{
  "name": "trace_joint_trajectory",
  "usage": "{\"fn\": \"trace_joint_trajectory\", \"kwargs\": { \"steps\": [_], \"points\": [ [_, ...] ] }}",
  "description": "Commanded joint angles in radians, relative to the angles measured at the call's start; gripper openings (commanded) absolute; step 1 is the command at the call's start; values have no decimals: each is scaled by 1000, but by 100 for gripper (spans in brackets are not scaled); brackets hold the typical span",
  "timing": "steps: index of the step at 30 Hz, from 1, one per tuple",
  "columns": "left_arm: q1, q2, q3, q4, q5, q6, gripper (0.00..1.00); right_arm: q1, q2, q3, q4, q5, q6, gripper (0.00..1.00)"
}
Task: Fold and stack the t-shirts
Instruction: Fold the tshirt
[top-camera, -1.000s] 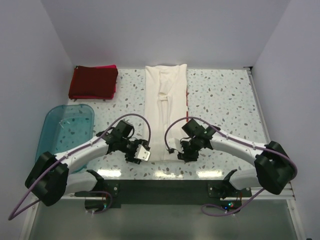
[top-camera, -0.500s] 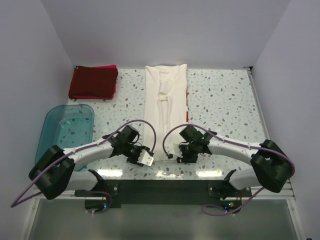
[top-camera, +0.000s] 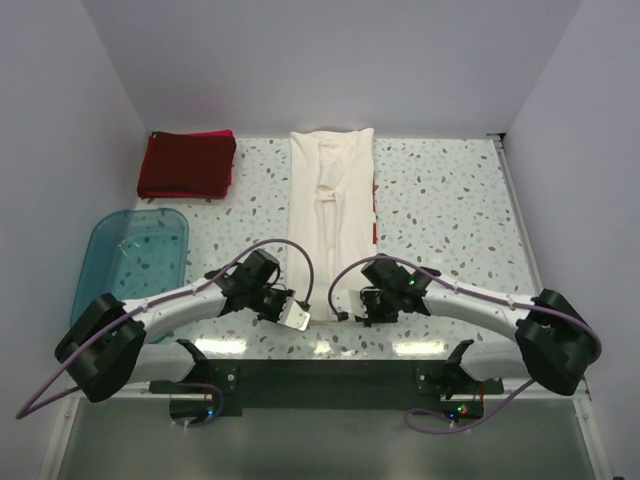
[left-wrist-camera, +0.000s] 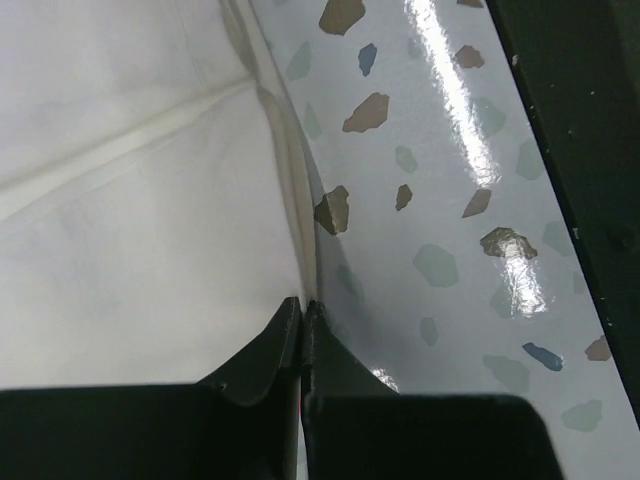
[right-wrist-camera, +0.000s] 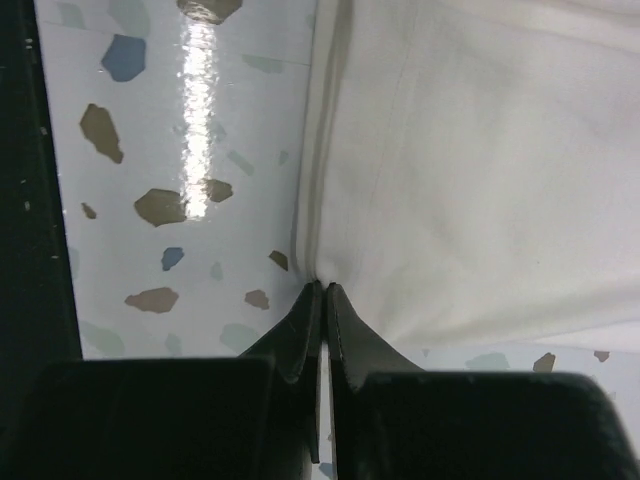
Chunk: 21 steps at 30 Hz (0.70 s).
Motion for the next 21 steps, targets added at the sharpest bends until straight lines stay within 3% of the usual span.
{"fn": "trace_joint_trajectory", "kwargs": {
  "steps": [1, 10, 16, 21],
  "points": [
    [-28, -71, 37, -83, 65, 12, 0, 16, -110, 8, -98, -61, 23, 0],
    [-24, -131, 111, -159, 84, -66, 0, 16, -229, 61, -201, -89, 25, 0],
    [172, -12, 250, -195, 144, -24, 0, -93, -162, 159, -190, -97, -79, 0],
    [241, 105, 361, -199, 165, 61, 0, -205, -9, 317, -198, -135, -167, 0]
  ]
}}
